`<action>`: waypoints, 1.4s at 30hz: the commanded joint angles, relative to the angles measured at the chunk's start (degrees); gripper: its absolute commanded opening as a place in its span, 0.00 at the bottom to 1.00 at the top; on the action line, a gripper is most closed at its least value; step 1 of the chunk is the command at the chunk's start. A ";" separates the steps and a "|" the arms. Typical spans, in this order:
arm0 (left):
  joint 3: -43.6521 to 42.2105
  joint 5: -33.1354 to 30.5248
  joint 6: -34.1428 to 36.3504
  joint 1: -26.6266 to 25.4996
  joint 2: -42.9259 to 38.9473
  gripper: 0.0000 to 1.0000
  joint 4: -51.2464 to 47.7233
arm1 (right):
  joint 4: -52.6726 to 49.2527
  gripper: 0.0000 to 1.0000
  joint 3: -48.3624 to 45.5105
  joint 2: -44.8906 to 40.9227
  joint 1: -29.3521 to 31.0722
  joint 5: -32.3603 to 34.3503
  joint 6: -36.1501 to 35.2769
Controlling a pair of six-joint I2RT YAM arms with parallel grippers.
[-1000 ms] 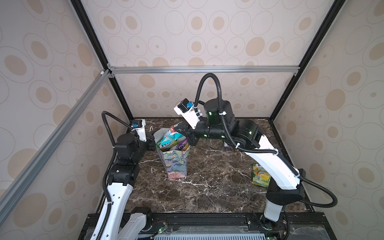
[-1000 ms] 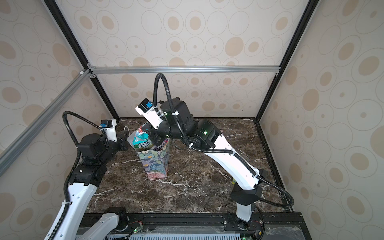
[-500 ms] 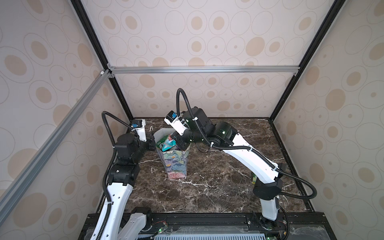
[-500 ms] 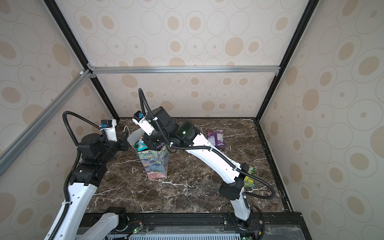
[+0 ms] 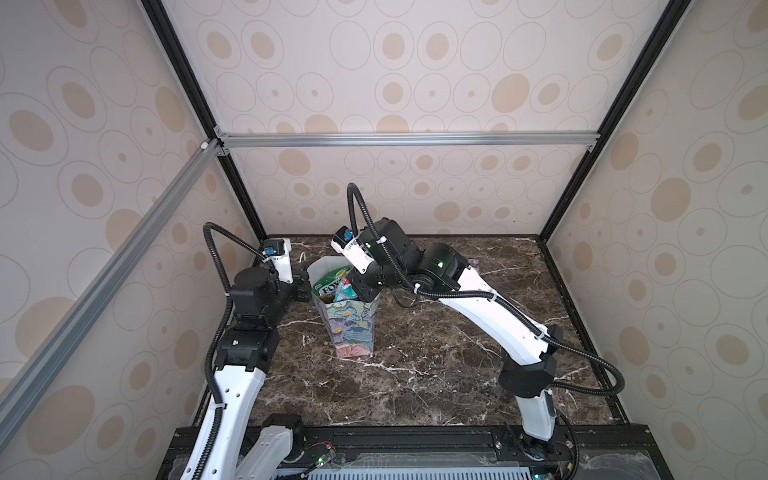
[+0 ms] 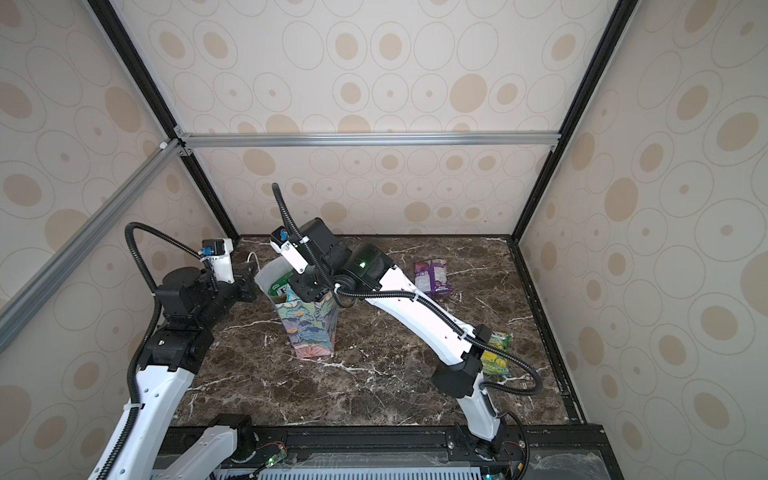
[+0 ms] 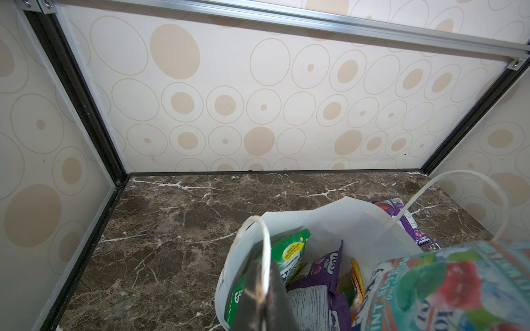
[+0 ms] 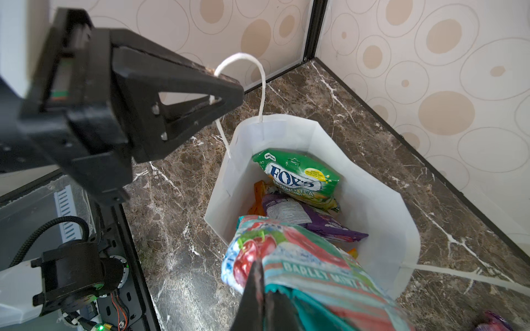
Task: Place the snacks into the paper bag
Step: 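Lower the teal bag into the white bag with the right gripper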
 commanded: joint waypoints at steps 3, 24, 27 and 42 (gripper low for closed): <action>0.70 0.12 0.03 0.21 -1.00 0.05 1.68 | -0.97 0.00 2.52 3.52 0.31 0.28 0.05; 0.65 -0.29 0.12 0.26 -1.33 0.05 1.61 | 0.83 0.46 6.11 7.91 0.18 0.94 -2.72; 0.57 -0.43 0.21 0.21 -1.42 0.05 1.59 | 0.33 0.46 6.53 7.15 0.13 2.15 -3.40; 0.68 -0.11 0.03 0.21 -1.49 0.05 1.69 | -13.28 0.61 4.63 1.62 -1.16 6.69 -15.28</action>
